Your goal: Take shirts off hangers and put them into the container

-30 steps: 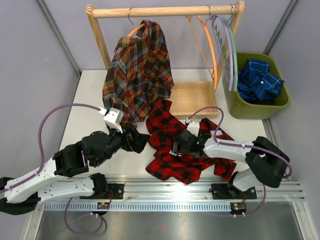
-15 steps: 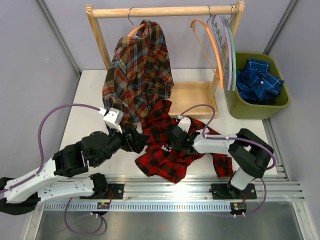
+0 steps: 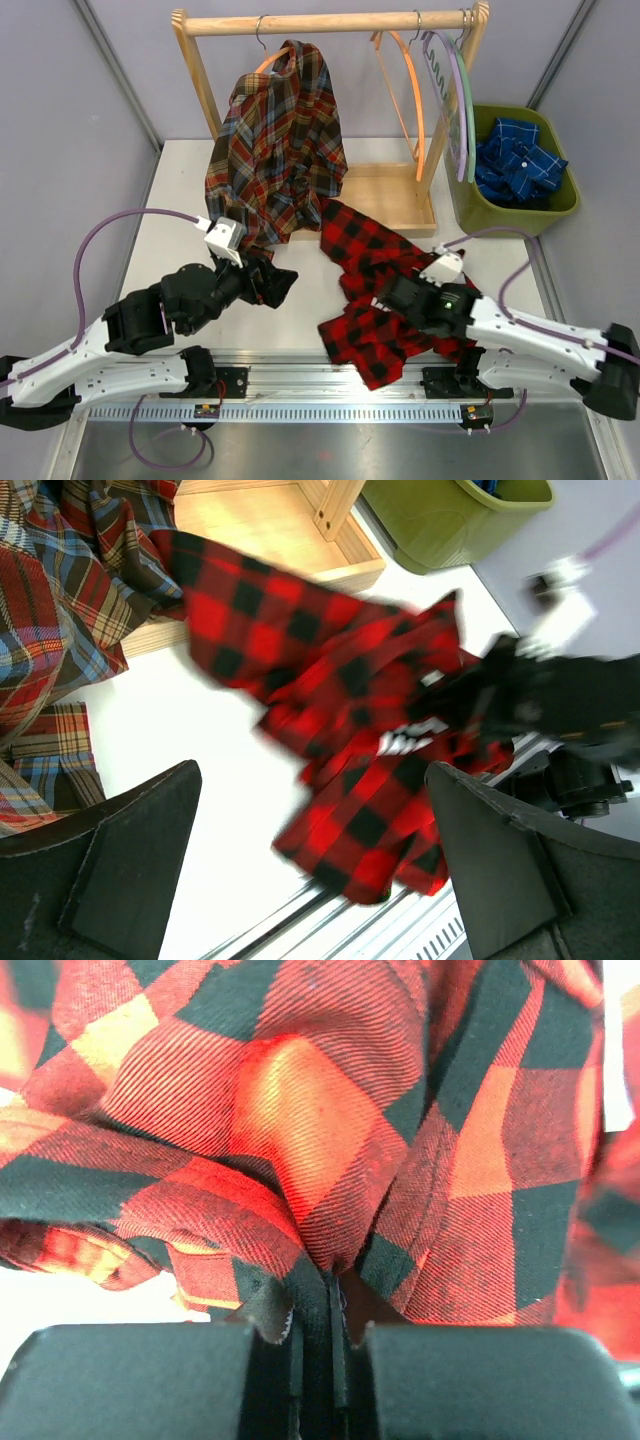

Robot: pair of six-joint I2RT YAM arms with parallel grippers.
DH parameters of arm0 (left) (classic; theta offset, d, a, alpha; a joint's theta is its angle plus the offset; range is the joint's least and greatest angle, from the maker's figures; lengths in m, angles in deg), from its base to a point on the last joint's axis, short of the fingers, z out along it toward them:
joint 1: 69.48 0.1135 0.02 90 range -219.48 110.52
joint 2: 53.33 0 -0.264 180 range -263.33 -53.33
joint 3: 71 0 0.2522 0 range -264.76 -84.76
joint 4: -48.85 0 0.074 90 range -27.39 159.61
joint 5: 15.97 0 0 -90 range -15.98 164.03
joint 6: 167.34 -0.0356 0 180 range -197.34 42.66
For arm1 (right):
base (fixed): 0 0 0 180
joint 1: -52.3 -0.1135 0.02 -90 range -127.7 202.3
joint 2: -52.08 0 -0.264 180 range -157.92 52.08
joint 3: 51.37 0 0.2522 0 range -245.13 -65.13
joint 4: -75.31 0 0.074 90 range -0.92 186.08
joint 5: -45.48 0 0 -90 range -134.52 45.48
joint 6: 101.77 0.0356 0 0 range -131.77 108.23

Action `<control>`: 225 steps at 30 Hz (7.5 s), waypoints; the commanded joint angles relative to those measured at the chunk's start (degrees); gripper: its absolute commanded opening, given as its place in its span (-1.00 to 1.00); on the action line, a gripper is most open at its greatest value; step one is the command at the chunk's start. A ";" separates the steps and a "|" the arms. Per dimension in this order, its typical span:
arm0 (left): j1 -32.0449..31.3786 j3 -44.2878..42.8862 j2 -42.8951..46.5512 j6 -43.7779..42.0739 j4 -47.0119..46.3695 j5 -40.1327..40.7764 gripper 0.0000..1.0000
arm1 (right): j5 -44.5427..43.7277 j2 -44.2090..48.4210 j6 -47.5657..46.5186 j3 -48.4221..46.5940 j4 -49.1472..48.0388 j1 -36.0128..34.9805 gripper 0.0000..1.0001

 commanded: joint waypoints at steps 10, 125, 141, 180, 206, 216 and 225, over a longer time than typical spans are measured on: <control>-0.24 -3.27 -1.13 1.47 1.85 0.14 0.96 | -26.55 3.68 29.40 -15.81 43.82 1.88 -1.00; 1.87 -0.72 -6.76 4.37 -3.51 -5.22 0.98 | 29.77 -63.70 -56.21 -66.76 -18.61 75.80 -1.00; 1.87 1.82 -2.80 4.73 -4.91 -5.93 0.98 | 37.08 -73.32 -57.35 -72.43 -0.99 75.80 -1.00; 1.78 1.92 8.18 1.21 -2.19 -2.32 0.98 | 54.71 17.58 -56.65 -40.95 -20.08 60.50 0.99; 1.78 -3.54 5.28 -3.80 -4.04 -1.80 0.98 | 56.60 -12.03 -65.87 -63.35 -13.05 20.78 0.99; 1.87 -2.40 9.15 -3.10 -1.58 0.66 0.98 | 41.48 -37.77 -67.98 -95.68 -1.28 14.89 0.99; 1.87 -1.34 9.59 -2.66 -0.78 1.72 0.98 | 36.20 -51.59 -66.13 -109.95 -0.47 11.29 0.38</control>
